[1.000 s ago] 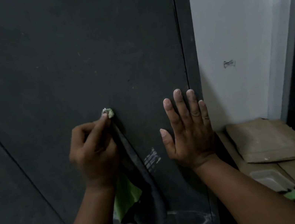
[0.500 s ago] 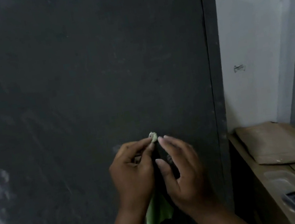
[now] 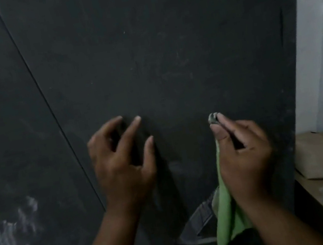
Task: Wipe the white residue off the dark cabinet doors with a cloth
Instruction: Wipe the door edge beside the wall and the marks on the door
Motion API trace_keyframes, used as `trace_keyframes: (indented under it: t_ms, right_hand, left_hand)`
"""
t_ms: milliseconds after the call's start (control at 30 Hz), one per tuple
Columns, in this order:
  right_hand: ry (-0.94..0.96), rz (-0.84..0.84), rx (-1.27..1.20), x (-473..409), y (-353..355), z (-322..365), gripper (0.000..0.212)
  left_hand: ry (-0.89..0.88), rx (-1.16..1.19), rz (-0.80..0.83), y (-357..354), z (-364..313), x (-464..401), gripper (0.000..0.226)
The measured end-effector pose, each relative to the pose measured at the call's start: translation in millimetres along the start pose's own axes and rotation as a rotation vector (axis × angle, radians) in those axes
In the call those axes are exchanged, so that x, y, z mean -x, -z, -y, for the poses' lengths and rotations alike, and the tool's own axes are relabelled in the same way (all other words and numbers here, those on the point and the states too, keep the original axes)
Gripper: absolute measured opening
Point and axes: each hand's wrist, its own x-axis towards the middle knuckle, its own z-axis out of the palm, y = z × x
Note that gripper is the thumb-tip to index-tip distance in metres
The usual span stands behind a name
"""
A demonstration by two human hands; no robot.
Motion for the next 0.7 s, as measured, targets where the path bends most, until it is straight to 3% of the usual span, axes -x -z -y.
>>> trace_keyframes:
  t_ms: [100,233,367,567,700]
  right_hand:
    - [0.117,-0.062,0.074,-4,-10,-13,0.020]
    - [0.253,0.013,0.135,35,-14,-26,0.020]
    - [0.236,0.080,0.219,50,-3,-35,0.023]
    - [0.176,-0.122,0.186,24,-25,-22,0.018]
    - [0.277,0.070,0.202,69,-34,-20,0.018]
  left_hand:
    - [-0.090,-0.222,-0.026,-4,33,-8,0.053]
    - [-0.101,-0.333,0.011,-13,51,-4,0.063]
    - [-0.105,-0.362,-0.030,-18,58,0,0.063]
    - [-0.046,-0.351,-0.083,-24,62,4,0.070]
    - [-0.043,-0.336,-0.064,-25,63,3,0.072]
